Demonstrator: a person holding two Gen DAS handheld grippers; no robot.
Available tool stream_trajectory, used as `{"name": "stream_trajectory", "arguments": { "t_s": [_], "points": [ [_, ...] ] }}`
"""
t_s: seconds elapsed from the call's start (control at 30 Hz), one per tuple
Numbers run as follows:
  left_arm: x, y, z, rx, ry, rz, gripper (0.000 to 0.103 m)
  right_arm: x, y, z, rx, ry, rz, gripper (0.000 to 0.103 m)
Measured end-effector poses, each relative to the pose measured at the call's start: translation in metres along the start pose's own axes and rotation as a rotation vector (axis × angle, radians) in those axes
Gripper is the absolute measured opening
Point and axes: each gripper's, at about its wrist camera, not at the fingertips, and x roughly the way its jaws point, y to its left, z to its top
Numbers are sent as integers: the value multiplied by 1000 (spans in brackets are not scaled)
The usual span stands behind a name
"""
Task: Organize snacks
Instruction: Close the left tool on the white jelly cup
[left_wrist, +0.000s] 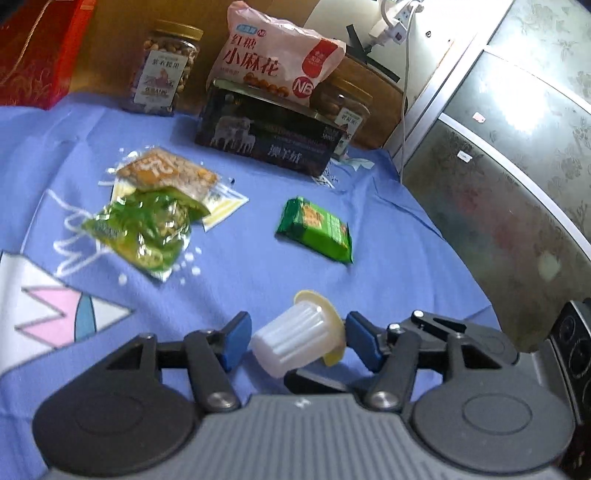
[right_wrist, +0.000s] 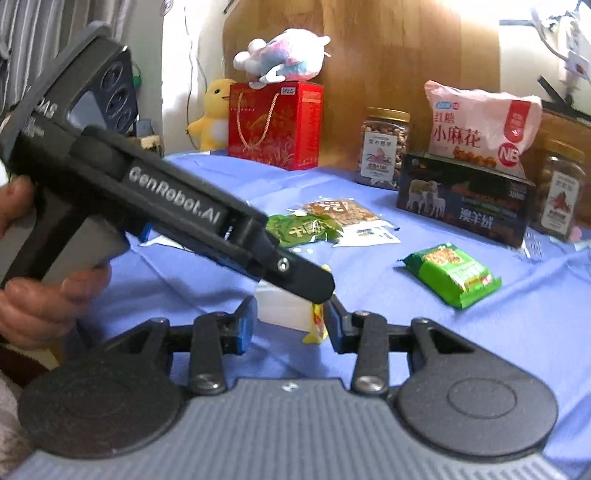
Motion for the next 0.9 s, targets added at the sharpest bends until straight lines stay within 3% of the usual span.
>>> {"name": "stream_trajectory", "arguments": {
  "t_s": [0.27,0.57,0.9],
  "points": [
    [-8,-5,-14,36,-15,40,60,-4,-7,-15,112,26,8,49],
    [-6,-11,-15,66,-14,74,61,-4,-5,-16,106,16,6,49],
    [7,-37,-13,181,11,231,61,12,-6,-12,60,-9,20,51]
  ]
}}
